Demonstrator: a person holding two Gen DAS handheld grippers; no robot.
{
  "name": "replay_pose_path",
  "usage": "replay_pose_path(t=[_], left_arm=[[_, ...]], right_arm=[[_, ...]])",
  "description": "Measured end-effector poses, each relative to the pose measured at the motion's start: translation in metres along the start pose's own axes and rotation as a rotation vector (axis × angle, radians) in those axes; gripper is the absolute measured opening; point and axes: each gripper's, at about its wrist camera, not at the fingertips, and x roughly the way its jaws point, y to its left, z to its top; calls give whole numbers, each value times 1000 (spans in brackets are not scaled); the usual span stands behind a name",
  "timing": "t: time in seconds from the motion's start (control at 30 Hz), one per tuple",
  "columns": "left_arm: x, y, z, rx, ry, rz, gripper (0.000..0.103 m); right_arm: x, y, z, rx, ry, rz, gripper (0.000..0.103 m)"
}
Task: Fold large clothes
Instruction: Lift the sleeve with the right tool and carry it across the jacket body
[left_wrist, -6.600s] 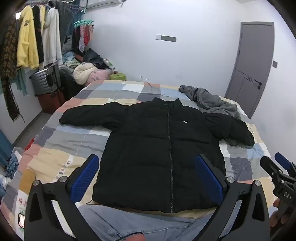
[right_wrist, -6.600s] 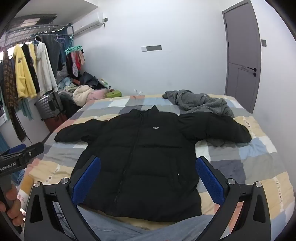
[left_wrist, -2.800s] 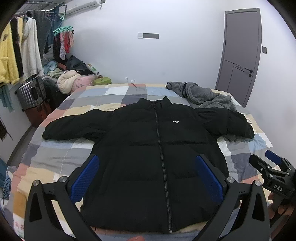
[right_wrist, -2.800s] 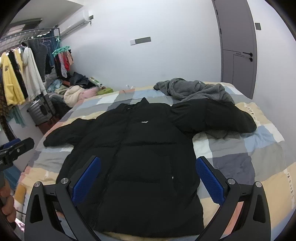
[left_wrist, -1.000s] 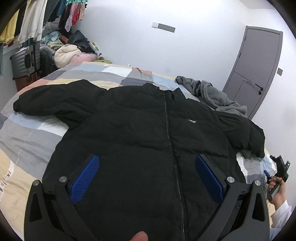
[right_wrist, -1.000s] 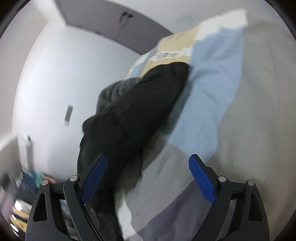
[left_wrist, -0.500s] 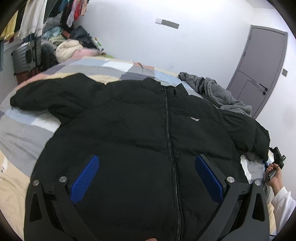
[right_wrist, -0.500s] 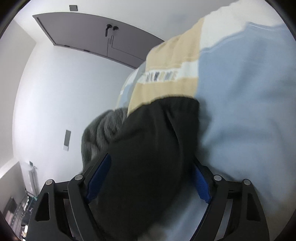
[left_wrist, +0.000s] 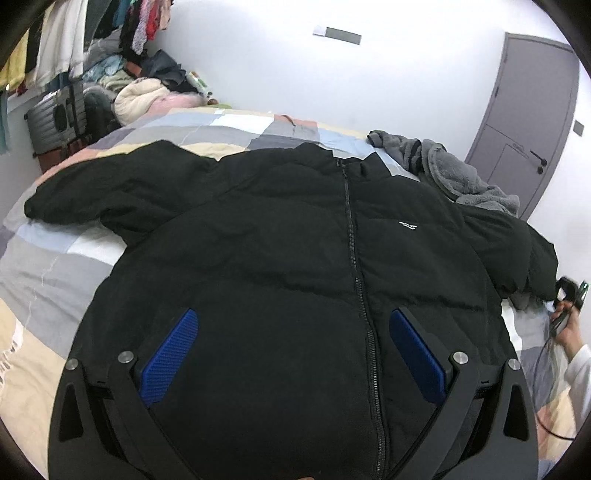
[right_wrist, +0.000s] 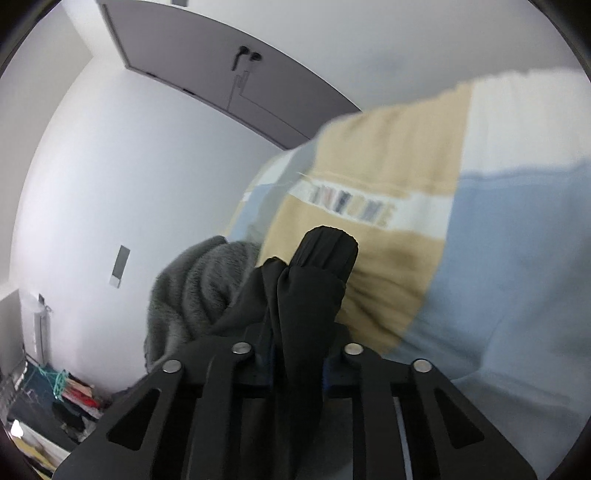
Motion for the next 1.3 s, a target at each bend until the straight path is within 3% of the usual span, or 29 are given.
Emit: replay_pose_path(t=[0.23,0.33,0.43,0.67,0.9,1.07,1.3], left_arm=[[-21,1,-1,55,-31,-33,103],[-36,-1,-1,111,-76,-3,103],[-51,-1,-1,151,-114,13,103],[-67,17,-1,157,-130,-33,103],[-73,39,0,160,-164,-12,103],[-75,52,1,161,-178,-8,103],[-82,71,3,130,-201,-31,103]], right_arm=[[-61,57,29,-141,-71,-19,7],[-91,92,37,-209,-90,-10,6],[-124,139,40,-305,-116,-5,5],[-172,244,26,-445,-178,7,5],[-195,356,-23,-602,-204,27,6],[-201,428,-72,-717,-193,92,6],[-192,518,-175,-909,-131,216,7]])
